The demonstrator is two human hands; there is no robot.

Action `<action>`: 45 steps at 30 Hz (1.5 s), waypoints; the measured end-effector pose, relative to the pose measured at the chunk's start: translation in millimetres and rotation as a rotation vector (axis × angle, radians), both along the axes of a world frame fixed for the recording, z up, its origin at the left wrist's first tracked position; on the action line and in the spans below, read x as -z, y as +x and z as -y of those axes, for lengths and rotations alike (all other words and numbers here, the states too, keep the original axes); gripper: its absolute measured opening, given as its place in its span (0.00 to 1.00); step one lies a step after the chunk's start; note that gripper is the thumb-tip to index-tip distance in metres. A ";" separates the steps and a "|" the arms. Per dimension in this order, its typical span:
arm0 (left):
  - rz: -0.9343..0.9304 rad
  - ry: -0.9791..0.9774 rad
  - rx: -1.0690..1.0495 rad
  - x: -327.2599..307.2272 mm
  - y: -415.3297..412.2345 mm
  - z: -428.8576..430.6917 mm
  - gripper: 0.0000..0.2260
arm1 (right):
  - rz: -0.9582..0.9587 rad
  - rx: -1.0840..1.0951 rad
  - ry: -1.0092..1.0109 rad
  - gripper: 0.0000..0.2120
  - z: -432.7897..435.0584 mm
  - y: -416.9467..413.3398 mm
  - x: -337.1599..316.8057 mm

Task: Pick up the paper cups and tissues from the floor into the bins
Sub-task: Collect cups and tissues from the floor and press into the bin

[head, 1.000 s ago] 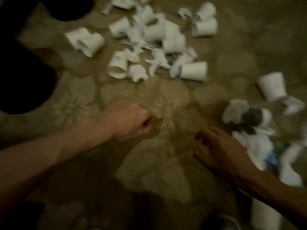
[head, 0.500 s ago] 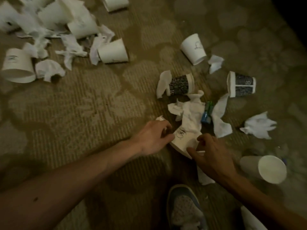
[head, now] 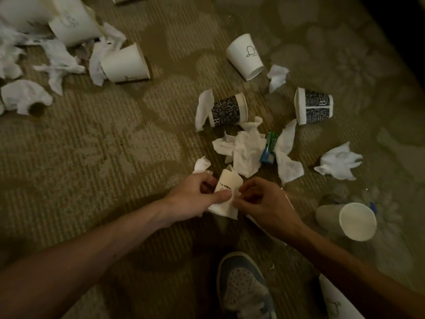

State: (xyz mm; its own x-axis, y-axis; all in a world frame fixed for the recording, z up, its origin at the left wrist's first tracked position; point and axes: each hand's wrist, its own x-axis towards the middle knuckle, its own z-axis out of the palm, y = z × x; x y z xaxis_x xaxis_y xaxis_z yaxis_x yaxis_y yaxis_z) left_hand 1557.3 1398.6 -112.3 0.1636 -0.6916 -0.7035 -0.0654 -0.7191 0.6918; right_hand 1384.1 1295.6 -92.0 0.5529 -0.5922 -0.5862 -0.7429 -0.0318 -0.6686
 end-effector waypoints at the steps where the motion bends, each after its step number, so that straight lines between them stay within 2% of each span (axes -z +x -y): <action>1: -0.001 0.001 -0.001 -1.0 -2.7 -2.0 0.18 | 0.011 -0.012 0.014 0.11 1.6 -0.3 -0.7; 5: 0.103 -0.025 0.039 -1.6 -12.0 -6.7 0.14 | 0.078 -0.018 0.047 0.09 11.8 -8.2 -9.7; 7: 0.104 -0.032 0.081 -3.0 -15.2 -9.3 0.14 | 0.080 0.003 -0.134 0.12 21.3 -19.9 -13.1; 9: 0.099 -0.031 0.107 -4.7 -17.1 -14.7 0.16 | 0.004 0.001 -0.286 0.13 31.5 -35.0 -13.1; 11: 0.134 -0.052 0.127 -5.8 -15.5 -21.6 0.20 | -0.143 -0.029 -0.255 0.19 36.9 -48.1 -6.5; 13: 0.170 -0.061 0.140 -5.4 -12.5 -29.7 0.23 | -0.304 -0.069 -0.142 0.32 35.4 -56.5 2.3; 15: 0.176 -0.058 0.130 -3.3 -10.4 -38.9 0.28 | -0.368 -0.077 -0.113 0.42 30.3 -58.3 8.6; 18: 0.125 -0.062 0.087 -1.4 -13.4 -51.9 0.32 | -0.390 -0.033 -0.129 0.44 24.5 -57.0 17.1; 20: 0.102 -0.083 0.095 -2.4 -17.3 -56.8 0.30 | -0.405 -0.007 -0.096 0.40 21.8 -55.1 19.7; 25: 0.159 -0.111 0.152 -5.8 -10.0 -64.2 0.23 | -0.303 0.190 0.086 0.30 24.3 -40.9 9.8; 28: 0.175 -0.141 -0.019 -11.8 -3.2 -66.8 0.21 | -0.124 0.243 0.240 0.28 20.5 -23.6 -6.8; 31: 0.144 -0.188 -0.213 -18.0 0.0 -67.1 0.21 | 0.094 0.310 0.484 0.26 5.6 0.5 -20.3; 33: 0.135 -0.234 -0.287 -22.3 0.6 -68.0 0.22 | 0.168 0.319 0.560 0.25 -5.3 15.2 -23.0; 37: 0.102 -0.292 -0.426 -33.9 2.8 -69.7 0.23 | 0.229 0.334 0.574 0.25 -22.1 33.5 -27.5; 42: -0.008 -0.294 -0.534 -43.8 3.3 -75.9 0.05 | 0.238 0.271 0.463 0.28 -41.5 46.9 -31.9; 45: -0.004 -0.306 -0.482 -42.1 -0.2 -79.0 0.28 | 0.231 0.228 0.384 0.30 -57.5 54.2 -31.6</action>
State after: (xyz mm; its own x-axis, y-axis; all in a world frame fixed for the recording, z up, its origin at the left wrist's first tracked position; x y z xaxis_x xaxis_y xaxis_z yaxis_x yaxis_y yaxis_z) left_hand 1557.1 1477.7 -70.3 0.5092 -0.7116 -0.4840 0.2235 -0.4337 0.8729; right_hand 1438.4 1353.1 -60.4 0.5755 -0.4788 -0.6629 -0.5336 0.3944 -0.7481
